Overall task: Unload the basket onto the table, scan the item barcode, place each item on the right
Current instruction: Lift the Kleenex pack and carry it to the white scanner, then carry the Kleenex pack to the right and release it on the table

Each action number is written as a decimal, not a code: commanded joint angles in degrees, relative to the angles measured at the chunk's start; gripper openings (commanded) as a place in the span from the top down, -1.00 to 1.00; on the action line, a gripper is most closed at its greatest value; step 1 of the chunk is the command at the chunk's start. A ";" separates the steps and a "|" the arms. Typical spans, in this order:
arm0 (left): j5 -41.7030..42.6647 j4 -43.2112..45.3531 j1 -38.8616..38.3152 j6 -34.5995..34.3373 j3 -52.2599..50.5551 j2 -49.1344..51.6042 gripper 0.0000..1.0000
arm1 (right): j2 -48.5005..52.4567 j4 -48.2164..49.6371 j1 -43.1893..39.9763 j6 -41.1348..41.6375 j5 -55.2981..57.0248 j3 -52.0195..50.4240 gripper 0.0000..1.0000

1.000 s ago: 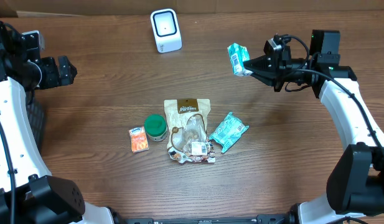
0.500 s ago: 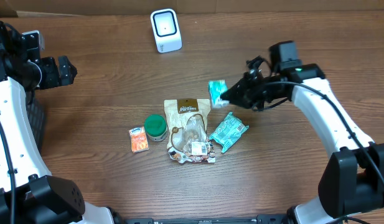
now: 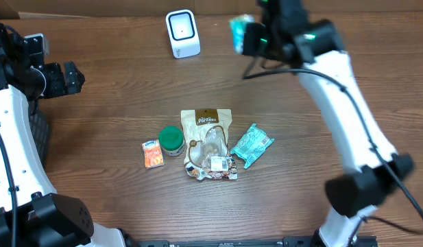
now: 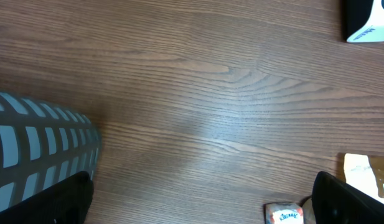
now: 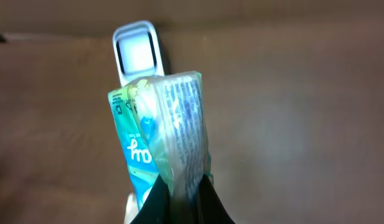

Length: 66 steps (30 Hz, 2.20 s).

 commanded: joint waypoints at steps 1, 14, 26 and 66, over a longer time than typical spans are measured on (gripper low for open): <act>0.66 0.02 0.57 -0.57 0.85 0.20 -0.99 | 7.65 5.51 4.17 -4.76 14.05 2.58 0.93; 0.66 0.02 0.57 -0.57 0.85 0.20 -0.99 | 29.05 53.55 11.93 -39.82 31.39 2.56 0.92; 0.66 0.02 0.57 -0.57 0.85 0.20 -0.99 | 34.93 61.64 11.74 -53.44 29.77 2.51 0.92; 0.66 0.02 0.57 -0.57 0.85 0.20 -0.99 | -7.98 -26.16 -16.81 8.63 -6.34 -0.92 0.92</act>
